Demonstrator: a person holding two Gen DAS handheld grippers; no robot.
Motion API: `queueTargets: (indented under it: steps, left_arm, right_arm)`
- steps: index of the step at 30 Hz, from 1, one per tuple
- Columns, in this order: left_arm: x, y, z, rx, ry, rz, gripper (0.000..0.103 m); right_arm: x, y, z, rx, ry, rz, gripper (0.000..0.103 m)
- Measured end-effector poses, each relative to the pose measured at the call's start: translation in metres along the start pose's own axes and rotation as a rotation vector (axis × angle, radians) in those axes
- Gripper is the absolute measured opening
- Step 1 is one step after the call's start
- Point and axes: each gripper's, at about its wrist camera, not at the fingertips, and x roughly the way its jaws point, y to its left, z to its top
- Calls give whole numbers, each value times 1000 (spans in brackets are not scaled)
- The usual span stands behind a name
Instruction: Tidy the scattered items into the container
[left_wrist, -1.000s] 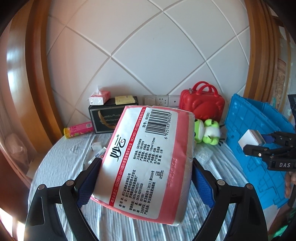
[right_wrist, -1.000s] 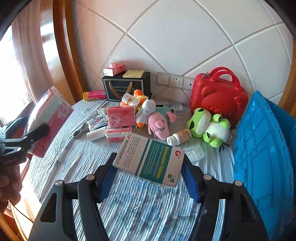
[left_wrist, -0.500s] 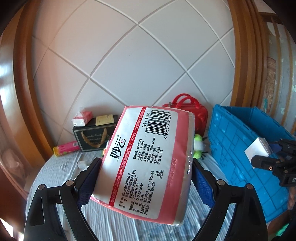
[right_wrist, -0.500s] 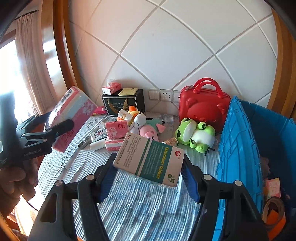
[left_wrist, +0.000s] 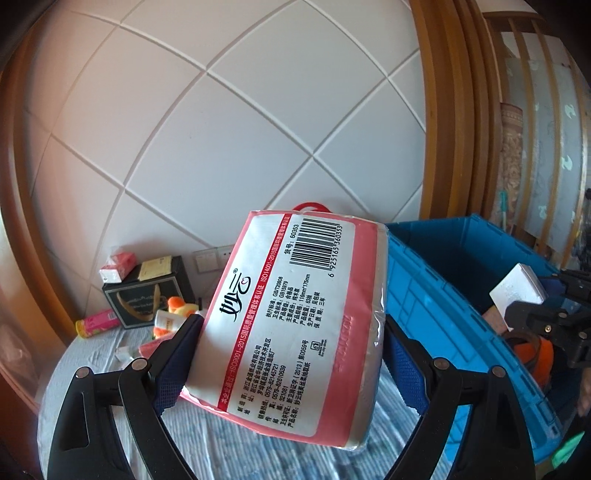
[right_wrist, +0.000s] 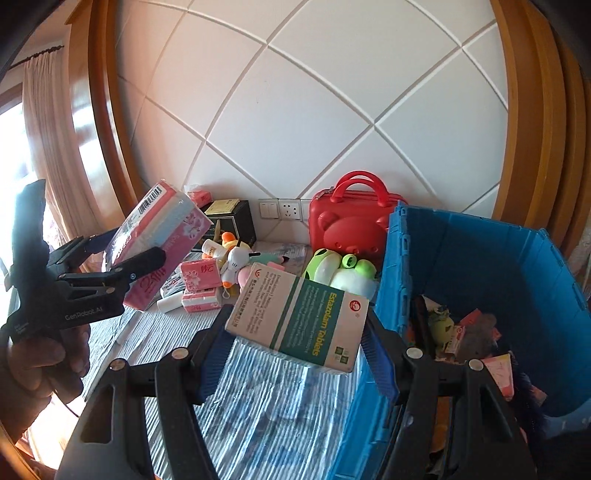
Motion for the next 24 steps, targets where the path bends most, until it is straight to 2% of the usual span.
queueTargets:
  steps: [12,24]
  left_arm:
    - [16,-100,35,71,-30,-79,92]
    - [36,-197,51,164,-21,-185,92]
  right_arm:
    - [-51,-77,-10,66,-46,-44,65]
    - [-85,-151,-31,164,-66,-120,65]
